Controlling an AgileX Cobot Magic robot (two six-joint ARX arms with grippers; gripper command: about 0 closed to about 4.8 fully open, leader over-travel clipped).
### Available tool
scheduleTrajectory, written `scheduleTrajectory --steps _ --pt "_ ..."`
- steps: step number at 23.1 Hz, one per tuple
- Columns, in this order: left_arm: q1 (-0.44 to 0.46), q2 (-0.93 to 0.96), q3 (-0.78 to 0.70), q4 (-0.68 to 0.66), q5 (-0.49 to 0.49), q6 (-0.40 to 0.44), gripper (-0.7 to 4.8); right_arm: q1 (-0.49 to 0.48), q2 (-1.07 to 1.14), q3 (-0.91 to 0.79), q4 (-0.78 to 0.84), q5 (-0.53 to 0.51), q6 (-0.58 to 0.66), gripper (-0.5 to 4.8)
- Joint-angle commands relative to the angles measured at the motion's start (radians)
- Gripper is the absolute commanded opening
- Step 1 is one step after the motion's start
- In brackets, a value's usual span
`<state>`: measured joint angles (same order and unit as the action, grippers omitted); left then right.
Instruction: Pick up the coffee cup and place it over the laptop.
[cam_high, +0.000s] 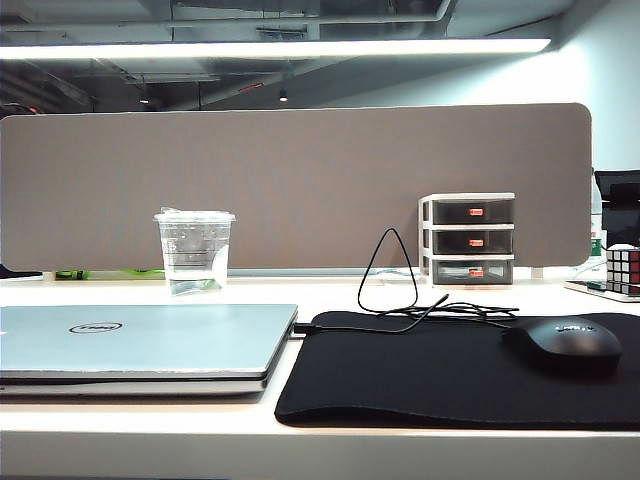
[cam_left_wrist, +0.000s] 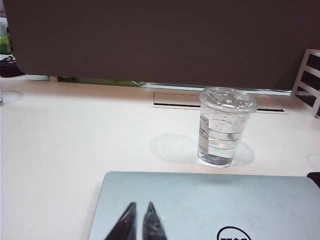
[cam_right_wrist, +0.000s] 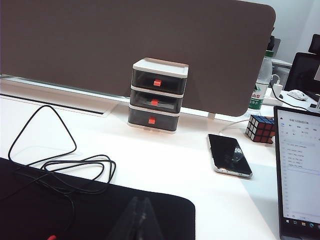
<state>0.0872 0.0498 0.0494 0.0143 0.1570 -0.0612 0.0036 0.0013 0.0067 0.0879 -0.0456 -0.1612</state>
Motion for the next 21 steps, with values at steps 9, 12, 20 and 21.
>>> scheduleTrajectory --steps 9,12,20,21 --pt "0.002 0.0 0.003 0.007 0.004 -0.002 0.22 0.0 -0.002 -0.006 0.013 0.002 0.004 -0.01" --pt "0.001 0.0 0.003 0.008 0.005 -0.002 0.22 0.0 -0.002 -0.006 0.014 0.0 0.003 -0.01" --pt "0.001 0.0 0.003 0.017 0.034 -0.101 0.23 0.0 -0.002 -0.006 0.014 -0.003 0.112 -0.01" --pt "0.001 0.0 0.003 0.026 0.068 -0.132 0.23 0.0 -0.002 -0.006 0.013 -0.015 0.151 -0.01"
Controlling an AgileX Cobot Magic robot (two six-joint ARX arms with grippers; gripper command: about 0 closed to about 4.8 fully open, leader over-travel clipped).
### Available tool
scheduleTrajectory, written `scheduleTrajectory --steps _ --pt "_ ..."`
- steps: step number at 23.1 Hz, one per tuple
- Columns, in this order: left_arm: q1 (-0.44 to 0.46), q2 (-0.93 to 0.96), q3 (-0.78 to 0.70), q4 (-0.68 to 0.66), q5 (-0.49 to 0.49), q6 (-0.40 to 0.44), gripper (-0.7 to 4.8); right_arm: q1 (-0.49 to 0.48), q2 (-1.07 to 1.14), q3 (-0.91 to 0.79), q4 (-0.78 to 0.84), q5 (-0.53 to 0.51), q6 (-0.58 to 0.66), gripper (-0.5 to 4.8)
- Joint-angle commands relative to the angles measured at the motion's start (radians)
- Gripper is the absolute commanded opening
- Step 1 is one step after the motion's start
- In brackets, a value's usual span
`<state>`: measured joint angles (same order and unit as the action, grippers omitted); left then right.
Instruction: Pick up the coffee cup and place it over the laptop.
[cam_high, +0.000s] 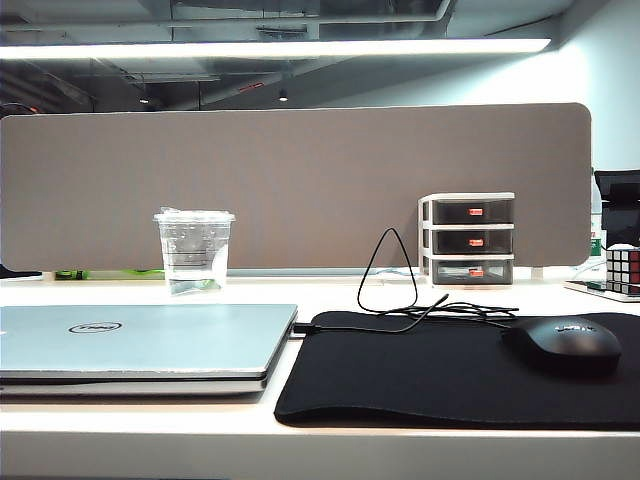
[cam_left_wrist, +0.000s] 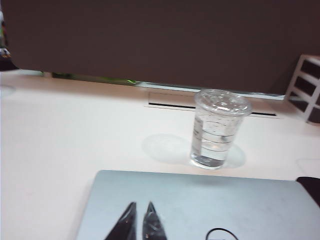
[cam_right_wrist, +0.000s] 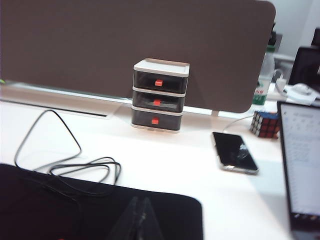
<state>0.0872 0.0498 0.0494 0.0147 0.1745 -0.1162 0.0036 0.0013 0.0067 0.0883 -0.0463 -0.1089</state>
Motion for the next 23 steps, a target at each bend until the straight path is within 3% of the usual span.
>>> scheduleTrajectory --steps 1,5,8,10,12,13,14,18,21,23 --pt "0.001 0.0 0.003 0.034 0.088 -0.09 0.24 0.0 -0.002 -0.006 0.013 -0.029 0.113 -0.01" --pt "0.001 0.0 0.003 0.076 0.299 -0.204 0.27 0.0 -0.002 -0.006 0.013 -0.091 0.113 -0.01" --pt "0.001 0.0 0.003 0.074 0.364 -0.21 0.3 0.001 -0.002 -0.006 0.013 -0.097 0.114 -0.01" --pt "0.001 0.0 0.003 0.076 0.404 -0.243 0.31 0.0 -0.002 -0.006 0.013 -0.163 0.116 -0.01" --pt "0.001 0.0 0.003 0.068 0.406 -0.291 0.59 0.0 -0.002 -0.006 0.013 -0.239 0.116 -0.01" --pt "0.001 0.0 0.003 0.068 0.396 -0.333 1.34 0.0 -0.002 -0.006 0.013 -0.267 0.117 -0.01" --pt "0.001 0.001 0.003 0.066 0.382 -0.359 1.46 0.0 -0.002 -0.006 0.013 -0.286 0.131 -0.01" --pt "0.001 0.002 0.003 0.037 0.353 -0.386 1.48 0.0 -0.002 -0.006 0.006 -0.325 0.221 -0.01" --pt "0.001 0.002 0.003 0.045 0.37 -0.32 1.48 0.002 0.003 -0.006 -0.043 -0.427 0.224 -0.01" --pt "0.001 0.002 0.003 0.068 0.363 -0.318 1.48 0.016 0.009 -0.006 -0.05 -0.438 0.229 -0.01"
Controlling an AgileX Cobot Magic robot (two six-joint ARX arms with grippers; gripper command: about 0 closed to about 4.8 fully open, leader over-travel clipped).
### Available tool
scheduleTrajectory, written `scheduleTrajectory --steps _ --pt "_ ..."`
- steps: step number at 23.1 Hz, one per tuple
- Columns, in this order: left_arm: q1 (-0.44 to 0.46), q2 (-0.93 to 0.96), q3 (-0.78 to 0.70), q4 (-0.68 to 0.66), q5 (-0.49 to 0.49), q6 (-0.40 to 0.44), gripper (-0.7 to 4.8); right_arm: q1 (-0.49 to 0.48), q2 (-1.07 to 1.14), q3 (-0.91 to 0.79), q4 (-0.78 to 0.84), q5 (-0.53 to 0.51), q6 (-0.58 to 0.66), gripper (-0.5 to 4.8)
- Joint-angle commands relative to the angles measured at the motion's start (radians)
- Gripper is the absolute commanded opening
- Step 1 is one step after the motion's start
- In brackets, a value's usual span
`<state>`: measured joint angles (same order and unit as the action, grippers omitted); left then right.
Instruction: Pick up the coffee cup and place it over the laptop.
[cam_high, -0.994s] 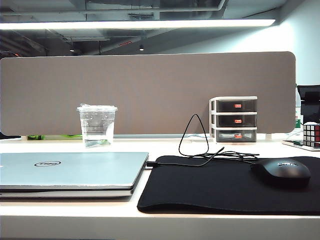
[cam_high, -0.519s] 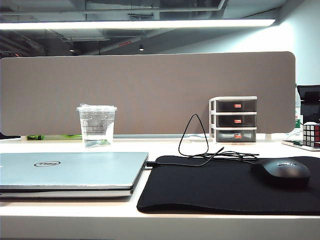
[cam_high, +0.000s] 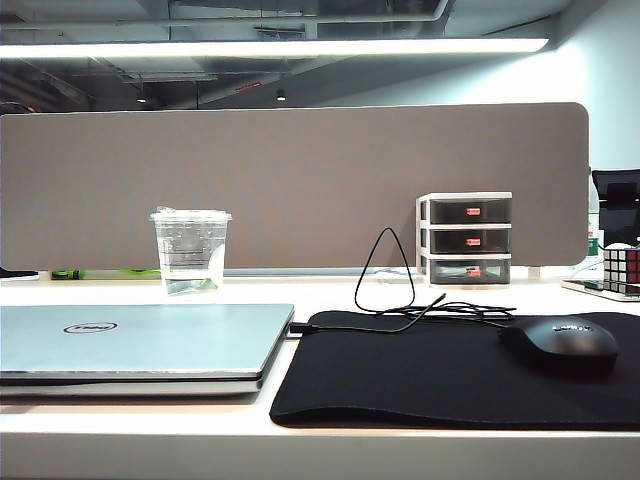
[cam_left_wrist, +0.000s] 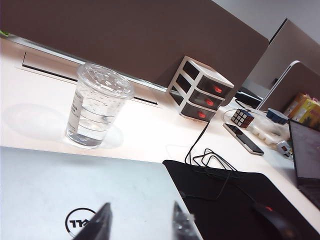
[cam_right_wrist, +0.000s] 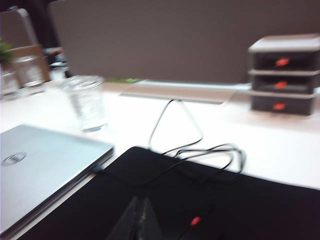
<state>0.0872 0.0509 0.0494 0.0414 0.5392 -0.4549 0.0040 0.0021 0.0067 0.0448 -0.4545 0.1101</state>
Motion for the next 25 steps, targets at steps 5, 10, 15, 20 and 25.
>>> scheduleTrajectory --steps 5,10,15,20,25 --pt "0.001 0.017 0.017 0.087 0.001 0.017 1.48 0.108 0.008 -0.006 -0.003 -0.012 0.01 -0.01" --pt "0.001 0.173 0.063 0.209 0.024 0.032 1.58 0.201 0.008 -0.005 -0.003 0.061 -0.014 -0.01" --pt "0.001 0.383 0.145 0.27 0.023 0.124 1.89 0.225 0.014 -0.005 -0.003 0.078 -0.036 -0.01" --pt "0.001 0.737 0.218 0.538 0.028 0.174 2.04 0.225 0.048 -0.004 0.021 0.079 -0.036 -0.01" --pt "0.0 1.07 0.287 0.734 0.095 0.298 4.31 0.225 0.051 -0.004 0.019 0.085 -0.037 -0.01"
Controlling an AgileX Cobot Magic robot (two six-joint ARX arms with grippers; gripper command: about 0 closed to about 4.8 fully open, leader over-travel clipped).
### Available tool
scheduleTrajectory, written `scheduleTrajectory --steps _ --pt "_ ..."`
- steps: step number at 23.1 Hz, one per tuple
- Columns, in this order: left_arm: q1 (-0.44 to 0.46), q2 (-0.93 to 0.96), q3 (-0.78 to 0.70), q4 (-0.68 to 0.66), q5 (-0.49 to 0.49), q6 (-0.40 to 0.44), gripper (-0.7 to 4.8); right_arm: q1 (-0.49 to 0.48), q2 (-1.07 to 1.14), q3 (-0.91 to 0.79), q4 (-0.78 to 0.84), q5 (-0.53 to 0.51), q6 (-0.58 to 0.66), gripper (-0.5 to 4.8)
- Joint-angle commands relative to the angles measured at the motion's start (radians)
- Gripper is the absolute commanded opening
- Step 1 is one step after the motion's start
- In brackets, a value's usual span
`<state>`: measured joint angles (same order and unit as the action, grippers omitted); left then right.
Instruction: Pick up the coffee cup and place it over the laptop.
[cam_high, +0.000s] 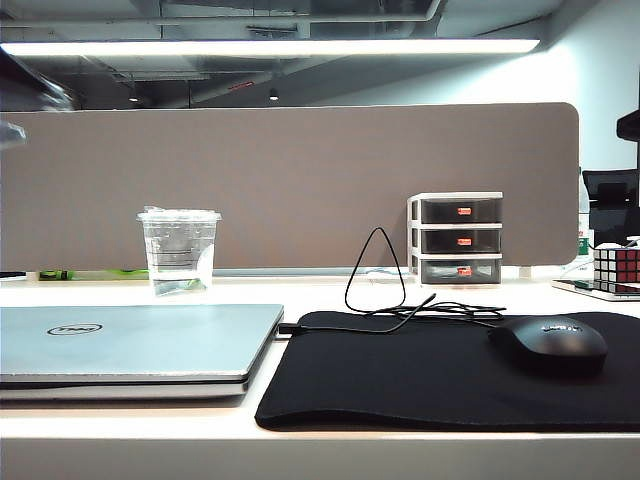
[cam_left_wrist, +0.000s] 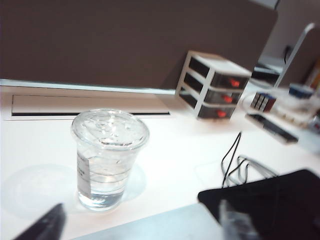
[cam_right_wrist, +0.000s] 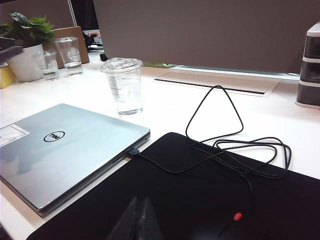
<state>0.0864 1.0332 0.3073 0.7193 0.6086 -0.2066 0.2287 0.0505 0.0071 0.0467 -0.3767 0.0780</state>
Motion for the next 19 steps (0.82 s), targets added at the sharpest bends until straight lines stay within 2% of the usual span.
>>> scheduleTrajectory --steps 1,3,6,9,11,15,19 --pt "0.001 0.158 0.053 0.079 0.034 0.062 4.35 0.0 0.002 -0.005 0.017 0.009 -0.005 -0.01" --pt "0.001 0.262 0.09 0.143 0.07 0.119 4.35 0.0 0.002 -0.005 0.017 0.016 -0.008 -0.01" --pt "-0.013 0.386 0.15 0.202 0.071 0.179 4.35 0.0 0.002 -0.005 0.007 0.018 -0.008 -0.01" --pt "-0.024 0.513 0.242 0.216 0.143 0.234 4.36 0.0 0.002 -0.005 -0.005 0.019 -0.008 -0.01" --pt "-0.029 0.578 0.294 0.219 0.159 0.233 4.79 0.0 0.002 -0.005 -0.011 0.02 -0.008 -0.01" --pt "-0.035 0.658 0.36 0.222 0.146 0.241 4.79 0.0 0.002 -0.005 -0.03 0.02 -0.008 -0.01" --pt "-0.035 0.676 0.369 0.198 0.066 0.258 4.79 0.0 0.002 -0.005 -0.039 0.022 -0.008 -0.01"
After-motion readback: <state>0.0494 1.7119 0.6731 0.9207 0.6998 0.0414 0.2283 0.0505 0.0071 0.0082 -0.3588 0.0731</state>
